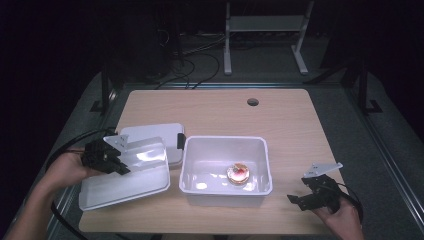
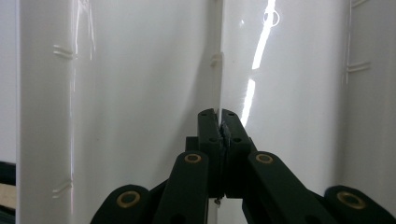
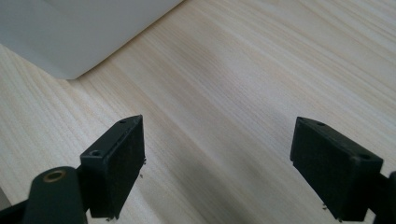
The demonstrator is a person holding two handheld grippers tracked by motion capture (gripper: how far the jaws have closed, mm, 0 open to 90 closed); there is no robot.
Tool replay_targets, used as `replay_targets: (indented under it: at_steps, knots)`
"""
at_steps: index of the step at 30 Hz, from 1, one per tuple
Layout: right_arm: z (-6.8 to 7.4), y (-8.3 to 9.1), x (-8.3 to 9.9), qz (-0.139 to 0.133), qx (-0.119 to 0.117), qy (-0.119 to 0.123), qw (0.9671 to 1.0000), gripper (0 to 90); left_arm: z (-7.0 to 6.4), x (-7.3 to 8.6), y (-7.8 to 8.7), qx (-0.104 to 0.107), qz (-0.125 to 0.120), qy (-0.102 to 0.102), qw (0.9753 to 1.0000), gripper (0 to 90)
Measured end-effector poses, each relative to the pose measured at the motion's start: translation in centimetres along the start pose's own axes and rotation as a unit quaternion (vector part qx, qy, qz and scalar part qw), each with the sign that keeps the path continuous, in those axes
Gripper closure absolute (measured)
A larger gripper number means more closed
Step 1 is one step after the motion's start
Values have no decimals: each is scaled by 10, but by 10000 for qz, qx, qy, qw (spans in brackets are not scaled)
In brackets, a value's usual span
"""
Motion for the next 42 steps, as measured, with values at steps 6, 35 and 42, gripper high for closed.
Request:
replay_targets:
  at_steps: [6,35,42]
  knots:
    - [0,0,0,-19,-10,10,10000,174,5,-10,22,-109,55,-15,9999,893]
    - [-1,1,-1,-12,-6,7,10000,176,20,-95,39,5,-192,-494,9986,893]
    - [-2,2,-1,-26,-5,-2,10000,176,20,-107,34,2,-189,-539,9984,893]
Point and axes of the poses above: each handheld gripper's, and its own axes: y roughly backward along the jaws, x roughly out of its underside, z roughly to its left, the point moved 3 cm from there along -y, roughly forward along the jaws, and after that the axes turned 10 degrees about -y, right-handed, at the moved point
